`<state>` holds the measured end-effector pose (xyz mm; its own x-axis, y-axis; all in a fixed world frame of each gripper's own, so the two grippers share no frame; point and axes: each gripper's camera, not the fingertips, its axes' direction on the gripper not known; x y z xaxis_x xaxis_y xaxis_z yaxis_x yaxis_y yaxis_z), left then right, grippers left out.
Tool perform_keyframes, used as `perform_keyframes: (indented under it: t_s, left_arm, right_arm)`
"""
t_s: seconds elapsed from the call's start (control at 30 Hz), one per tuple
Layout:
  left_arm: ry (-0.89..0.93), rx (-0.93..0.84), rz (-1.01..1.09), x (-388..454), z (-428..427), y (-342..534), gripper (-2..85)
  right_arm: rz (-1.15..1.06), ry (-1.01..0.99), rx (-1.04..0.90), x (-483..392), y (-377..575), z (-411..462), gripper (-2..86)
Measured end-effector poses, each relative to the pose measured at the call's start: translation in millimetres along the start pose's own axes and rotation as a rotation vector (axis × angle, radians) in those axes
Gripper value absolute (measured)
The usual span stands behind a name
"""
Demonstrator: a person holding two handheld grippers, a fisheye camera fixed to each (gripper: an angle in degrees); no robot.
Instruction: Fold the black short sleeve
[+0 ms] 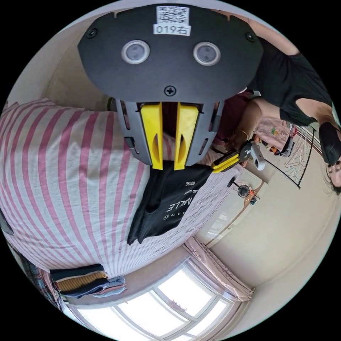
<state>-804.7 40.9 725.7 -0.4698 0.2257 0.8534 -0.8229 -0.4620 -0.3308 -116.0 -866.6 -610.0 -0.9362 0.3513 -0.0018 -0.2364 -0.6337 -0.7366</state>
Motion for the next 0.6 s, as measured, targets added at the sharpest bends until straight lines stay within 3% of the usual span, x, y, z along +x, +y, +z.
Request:
perform_keyframes:
  t_s: [0.4, 0.6]
  left_arm:
    - [0.027, -0.022, -0.062, 10.9, 0.6, 25.3, 0.9]
    - [-0.082, -0.047, -0.013, 40.6, 0.6, 36.5, 0.6]
  right_arm:
    - [-0.057, 0.058, -0.006, 2.6, 7.2, 12.8, -0.7]
    - [-0.049, 0.085, -0.053, 9.5, 19.6, 43.0, -0.8]
